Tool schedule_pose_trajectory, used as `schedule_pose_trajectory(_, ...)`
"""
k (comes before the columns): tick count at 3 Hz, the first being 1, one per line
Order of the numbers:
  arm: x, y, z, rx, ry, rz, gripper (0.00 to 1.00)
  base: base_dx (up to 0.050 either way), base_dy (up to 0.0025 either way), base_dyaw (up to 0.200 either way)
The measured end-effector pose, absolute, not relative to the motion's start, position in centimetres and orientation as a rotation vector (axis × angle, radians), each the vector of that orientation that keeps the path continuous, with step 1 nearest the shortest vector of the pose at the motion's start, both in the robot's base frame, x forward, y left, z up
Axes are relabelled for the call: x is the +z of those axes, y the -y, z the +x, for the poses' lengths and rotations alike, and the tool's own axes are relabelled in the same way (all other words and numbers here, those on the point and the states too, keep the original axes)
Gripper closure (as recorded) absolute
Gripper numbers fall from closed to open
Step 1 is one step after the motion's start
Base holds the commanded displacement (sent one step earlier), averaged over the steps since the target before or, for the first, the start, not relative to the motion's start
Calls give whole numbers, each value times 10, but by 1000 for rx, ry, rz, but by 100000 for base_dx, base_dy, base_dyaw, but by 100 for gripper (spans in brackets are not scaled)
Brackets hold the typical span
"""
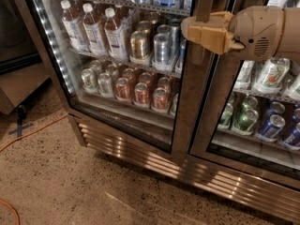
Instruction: Open left fridge door
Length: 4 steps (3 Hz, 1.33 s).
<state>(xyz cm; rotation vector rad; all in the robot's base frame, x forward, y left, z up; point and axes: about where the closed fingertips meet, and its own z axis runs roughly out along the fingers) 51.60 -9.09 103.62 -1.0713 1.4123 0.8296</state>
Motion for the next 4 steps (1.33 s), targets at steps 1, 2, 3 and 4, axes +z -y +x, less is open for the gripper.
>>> schedule_pose_trajectory(1,1036,91,516,830,-1412,-1071,100,-5000,-1,11)
schedule_pose_trajectory(2,1036,91,516,830,-1412,-1071,100,-5007,11,-89)
schedule_pose_trajectory(3,1036,91,516,830,-1412,-1071,100,-5000,-1,10)
schedule_pose_trajectory(4,1036,91,516,830,-1412,-1071,100,4851,-1,21)
